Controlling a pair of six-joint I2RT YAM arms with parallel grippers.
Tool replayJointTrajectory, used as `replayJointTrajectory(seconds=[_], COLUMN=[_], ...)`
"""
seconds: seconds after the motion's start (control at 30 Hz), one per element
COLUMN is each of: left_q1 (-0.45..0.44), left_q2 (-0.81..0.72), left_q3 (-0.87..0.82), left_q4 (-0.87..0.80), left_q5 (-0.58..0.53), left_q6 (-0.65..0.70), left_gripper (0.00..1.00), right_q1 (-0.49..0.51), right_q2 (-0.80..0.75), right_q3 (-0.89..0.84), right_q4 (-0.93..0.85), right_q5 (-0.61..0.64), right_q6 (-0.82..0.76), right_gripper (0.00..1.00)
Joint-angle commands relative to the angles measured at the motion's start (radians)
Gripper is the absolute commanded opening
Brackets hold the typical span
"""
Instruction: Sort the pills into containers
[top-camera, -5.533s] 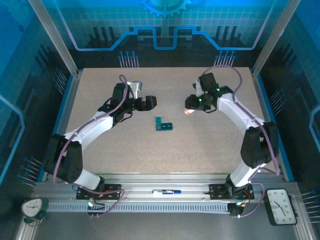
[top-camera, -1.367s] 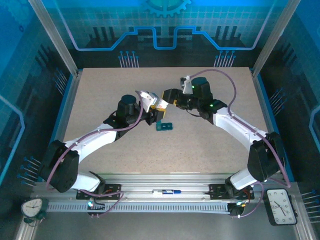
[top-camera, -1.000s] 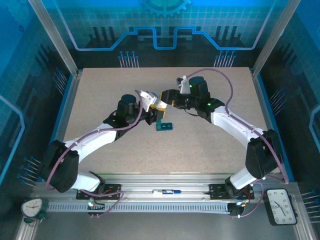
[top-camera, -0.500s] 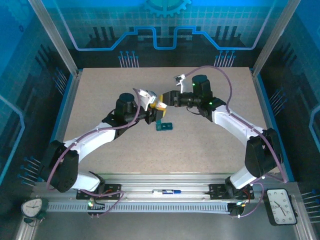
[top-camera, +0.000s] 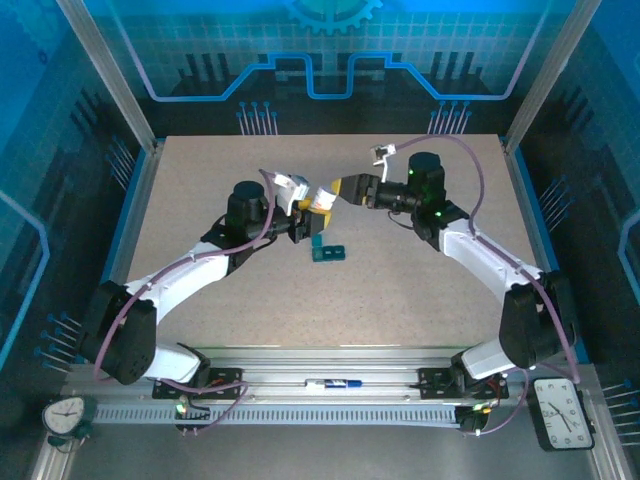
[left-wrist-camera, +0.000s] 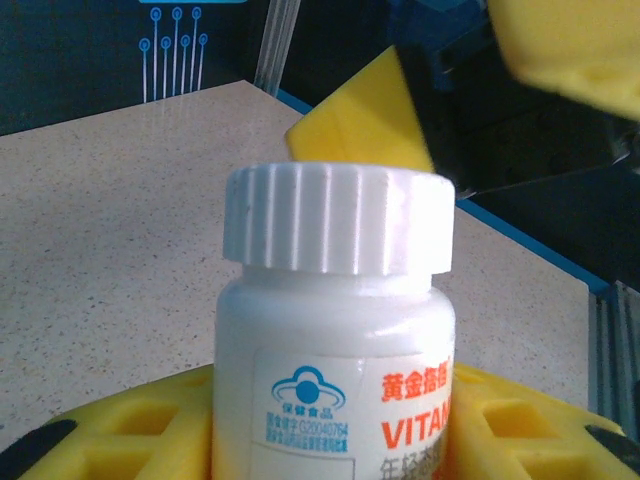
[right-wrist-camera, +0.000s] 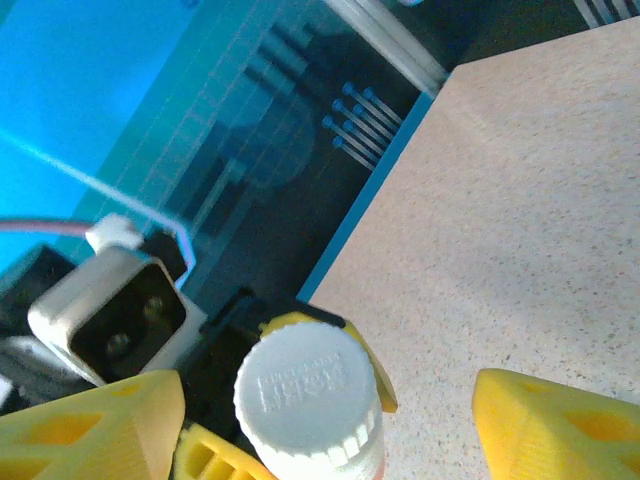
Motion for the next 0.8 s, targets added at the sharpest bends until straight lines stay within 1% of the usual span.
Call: replayJointTrajectory(seconds=[0.0,0.03,0.2,0.33,0.47,0.53,0.63,0.7,0.77], left_q1=[0.006,0.006,0.006,0.006,0.005,0.005,0.005,0.006,0.006], left_q2=[-0.007,-0.005,-0.006,-0.006,-0.007,-0.007,-0.008,-0.010,-0.013], left_q3=[0.021,0.020,0.019,0.018,0.018,0.017,0.018,0.018,0.019], left_q4=[0.008,0.006,0.000,0.002,0.003,0.004,0.004,0.004,0.004], left_q5=[-0.028,-0.032,-0.044,-0.043,-0.043,-0.041,-0.041,-0.038,-0.033], left_q6=[0.042,0.044,0.058,0.056,0.054,0.052,0.052,0.048,0.042], left_gripper=[0.16,0.17,0.17,0.17,0.18,0.18,0.18,0.18,0.18], right_q1=[0.045,0.058,0.107,0.135,0.151,0.157,0.158,0.154,0.141], right_q2=[-0.019,-0.013,0.038,0.068,0.094,0.100,0.104,0.101,0.091], right_q3=[0.083,0.102,0.182,0.206,0.216,0.215,0.210,0.202,0.177], right_q4=[-0.185,-0.220,-0.310,-0.325,-0.323,-0.320,-0.304,-0.289,-0.235], right_q5=[0.196,0.222,0.270,0.285,0.264,0.258,0.241,0.225,0.186], right_q6=[0.050,0.052,0.027,0.024,0.019,0.016,0.007,-0.012,-0.041], right_gripper=[0.77,0.78,0.77,0.76,0.71,0.66,0.52,0.46,0.45])
